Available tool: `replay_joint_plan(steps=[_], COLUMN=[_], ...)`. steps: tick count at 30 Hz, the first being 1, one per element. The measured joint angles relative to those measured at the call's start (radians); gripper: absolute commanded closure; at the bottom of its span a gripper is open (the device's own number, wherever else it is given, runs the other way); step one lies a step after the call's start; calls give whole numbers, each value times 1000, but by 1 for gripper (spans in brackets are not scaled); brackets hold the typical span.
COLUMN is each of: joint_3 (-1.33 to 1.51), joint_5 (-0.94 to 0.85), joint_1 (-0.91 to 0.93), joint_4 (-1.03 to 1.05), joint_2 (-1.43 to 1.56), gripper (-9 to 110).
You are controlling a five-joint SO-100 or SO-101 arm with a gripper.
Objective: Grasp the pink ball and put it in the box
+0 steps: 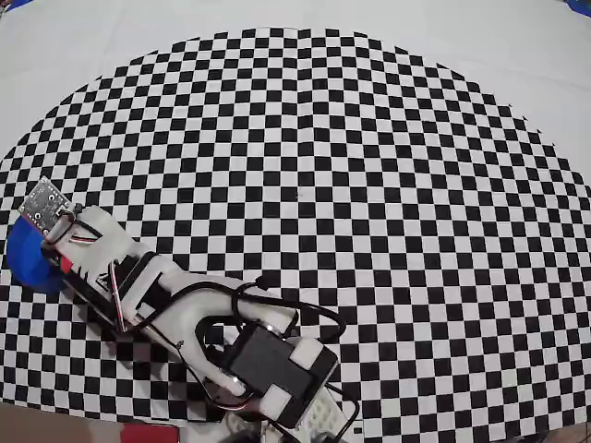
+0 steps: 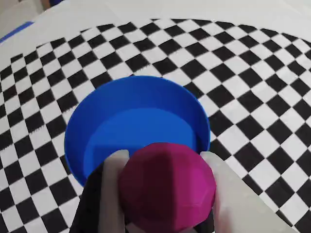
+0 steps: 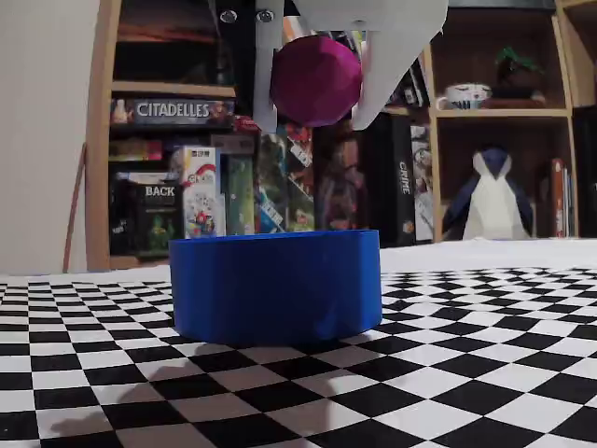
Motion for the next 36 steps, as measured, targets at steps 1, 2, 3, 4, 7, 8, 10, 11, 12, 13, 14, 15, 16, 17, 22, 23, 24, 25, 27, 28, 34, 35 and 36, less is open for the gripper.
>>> replay_joint_plan(steps=[1,2,3,4,7,8,10,11,12,13,14,15,16,17,22,23,24,25,27,28,34,35,36], joint_3=[-8,-15,-26,-31,-60,-66,-77,-81,-84,-84,-84,-84,-84,-84,-91,-104,-120,-132,-143,-149,-179,-186,-192], joint_5=[0,0,0,0,0,0,0,0,0,0,0,0,0,0,0,0,0,0,0,0,0,0,0], joint_1=[-5,-8,-9,-9,-11,-11,-11,-11,-11,-11,-11,-11,-11,-11,-11,-11,-11,-11,-12,-14,-14,-14,-14], joint_4=[0,0,0,0,0,0,0,0,0,0,0,0,0,0,-6,-6,-6,-8,-11,-11,-12,-12,-12], joint_2=[-9,-20,-31,-38,-75,-78,-94,-100,-106,-109,-114,-115,-118,-126,-160,-166,-169,-173,-189,-190,-230,-236,-241], gripper=[101,101,101,101,101,101,101,101,101,101,101,101,101,101,101,101,101,101,101,101,101,101,101])
